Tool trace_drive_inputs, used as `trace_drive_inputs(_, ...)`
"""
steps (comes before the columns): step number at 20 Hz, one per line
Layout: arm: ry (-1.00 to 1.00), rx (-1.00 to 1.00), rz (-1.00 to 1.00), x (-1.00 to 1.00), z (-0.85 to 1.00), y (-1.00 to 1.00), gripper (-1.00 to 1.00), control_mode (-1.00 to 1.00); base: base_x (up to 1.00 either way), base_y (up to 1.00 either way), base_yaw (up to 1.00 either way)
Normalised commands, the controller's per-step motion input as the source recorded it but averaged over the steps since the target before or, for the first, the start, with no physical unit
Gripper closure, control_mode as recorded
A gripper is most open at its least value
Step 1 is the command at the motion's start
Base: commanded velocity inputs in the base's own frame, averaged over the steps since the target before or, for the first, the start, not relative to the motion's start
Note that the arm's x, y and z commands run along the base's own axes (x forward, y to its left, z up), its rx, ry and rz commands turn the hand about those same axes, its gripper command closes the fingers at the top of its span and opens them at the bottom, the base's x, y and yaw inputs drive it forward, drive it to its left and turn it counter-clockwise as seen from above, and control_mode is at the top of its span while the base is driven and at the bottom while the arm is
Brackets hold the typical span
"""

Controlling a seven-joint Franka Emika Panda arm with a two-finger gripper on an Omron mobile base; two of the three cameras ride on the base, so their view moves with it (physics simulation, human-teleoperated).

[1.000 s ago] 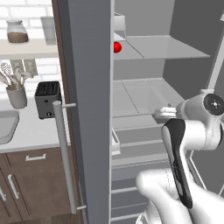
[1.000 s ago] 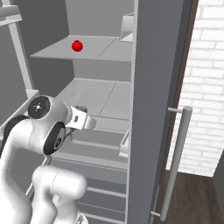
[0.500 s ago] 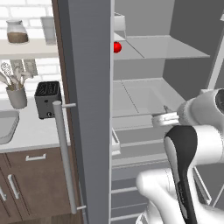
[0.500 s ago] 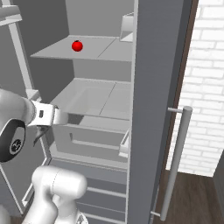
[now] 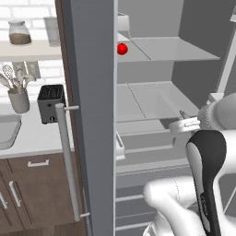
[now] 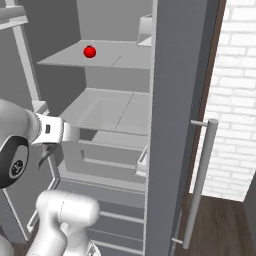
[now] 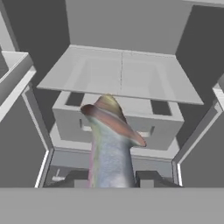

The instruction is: Place one tomato and one fish in each tupperware on the nearby counter, to pack two identical lunches.

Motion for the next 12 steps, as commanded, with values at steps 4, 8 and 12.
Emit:
trace_drive_inputs(4, 0.0, 0.0, 0.0, 0.0, 0.0, 0.0, 1.0, 1.0, -0.98, 0.0, 0.27)
trace_drive_inputs(8, 0.0, 0.0, 0.0, 0.0, 0.0, 0.0, 1.0, 1.0, -1.0, 0.0, 0.44)
trace_drive_inputs(12, 0.0, 0.0, 0.0, 0.0, 0.0, 0.0, 1.0, 1.0, -0.99, 0.03, 0.55)
